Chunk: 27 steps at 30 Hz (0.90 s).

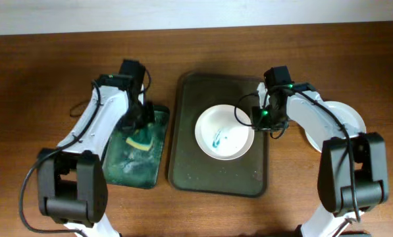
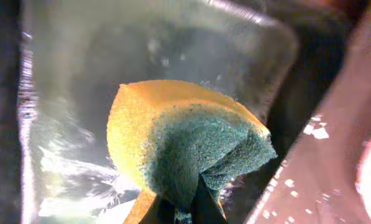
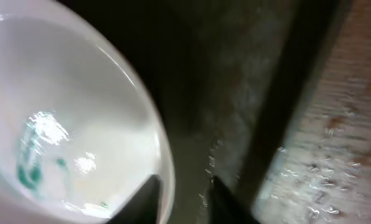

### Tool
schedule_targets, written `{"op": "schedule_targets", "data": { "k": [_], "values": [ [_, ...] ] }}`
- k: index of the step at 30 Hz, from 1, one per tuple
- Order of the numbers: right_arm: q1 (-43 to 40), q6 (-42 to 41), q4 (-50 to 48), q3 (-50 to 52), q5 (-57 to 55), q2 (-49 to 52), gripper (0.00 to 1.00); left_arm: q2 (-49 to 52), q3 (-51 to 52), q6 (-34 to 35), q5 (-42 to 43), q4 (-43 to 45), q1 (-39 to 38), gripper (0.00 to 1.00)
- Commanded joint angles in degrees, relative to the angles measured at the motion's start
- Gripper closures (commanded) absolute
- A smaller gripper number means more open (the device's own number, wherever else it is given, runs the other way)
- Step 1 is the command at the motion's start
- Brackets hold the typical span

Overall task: Clean dirty plates on tray and stack at the side
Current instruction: 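Pick the sponge from the basin with the left gripper, then scrub the held plate with the sponge in the left gripper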

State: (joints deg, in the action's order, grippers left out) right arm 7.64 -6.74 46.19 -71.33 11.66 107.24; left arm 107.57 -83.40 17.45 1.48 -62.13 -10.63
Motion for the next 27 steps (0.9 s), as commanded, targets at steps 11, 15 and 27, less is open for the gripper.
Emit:
{"op": "schedule_targets", "data": {
  "k": [11,15,27],
  "values": [
    [0.17,-1.22,-2.8,-0.02,4.2,8.31,0.96,-1.55,-5.46,-1.25,15.34,14.08,-11.41,1.0],
    [0.17,-1.2,-2.71,-0.02,4.2,8.31,0.96,5.11,-5.46,4.24,16.02,18.67,-17.73,1.0],
    [0.17,-1.22,-2.49,-0.02,4.2,8.31,0.96,22.88,-5.46,14.21,30.16,30.34,-25.07,1.0]
  ]
}}
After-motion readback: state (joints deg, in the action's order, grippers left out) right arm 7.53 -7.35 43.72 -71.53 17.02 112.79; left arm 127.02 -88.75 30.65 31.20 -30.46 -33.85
